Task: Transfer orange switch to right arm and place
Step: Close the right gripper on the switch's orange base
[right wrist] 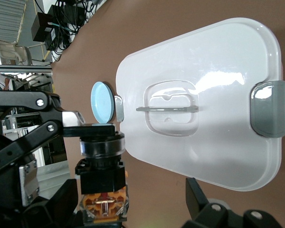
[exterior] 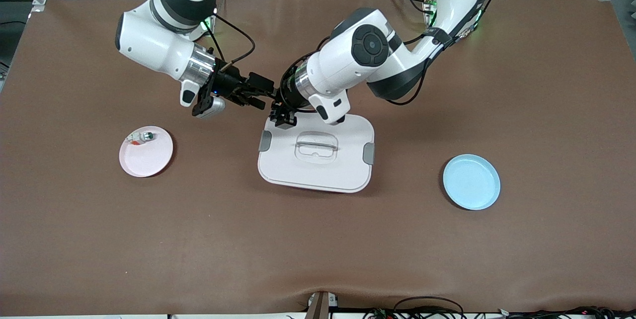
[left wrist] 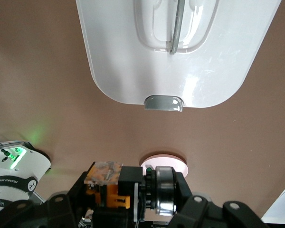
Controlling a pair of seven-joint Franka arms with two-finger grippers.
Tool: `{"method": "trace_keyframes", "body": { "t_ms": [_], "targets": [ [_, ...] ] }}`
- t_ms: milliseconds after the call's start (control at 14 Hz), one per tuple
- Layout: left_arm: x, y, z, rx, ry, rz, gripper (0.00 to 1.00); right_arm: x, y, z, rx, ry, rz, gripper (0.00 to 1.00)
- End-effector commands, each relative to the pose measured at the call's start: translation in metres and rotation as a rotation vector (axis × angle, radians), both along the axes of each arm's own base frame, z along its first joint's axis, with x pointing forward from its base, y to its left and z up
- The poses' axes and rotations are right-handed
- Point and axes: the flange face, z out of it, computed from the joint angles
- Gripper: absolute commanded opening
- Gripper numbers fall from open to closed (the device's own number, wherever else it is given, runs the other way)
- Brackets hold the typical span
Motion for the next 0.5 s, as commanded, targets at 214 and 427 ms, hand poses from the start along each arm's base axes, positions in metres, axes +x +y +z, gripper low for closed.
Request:
{"method": "trace_keyframes", "body": {
  "t_ms": [214,427],
  "targets": [
    [0.0011,-0.0012,0.0058,-0.019,0.012,0.017,0.12,-0.0008,0.0019,-0.0021,0.019,-0.013,-0.006,1.0],
    [0.0019,-0.0005,0.0058,-0.019,0.014,0.02,0.12,-0.0032,0.0086,-0.0013,0.02,-0.017,0.002,0.75]
  ]
}}
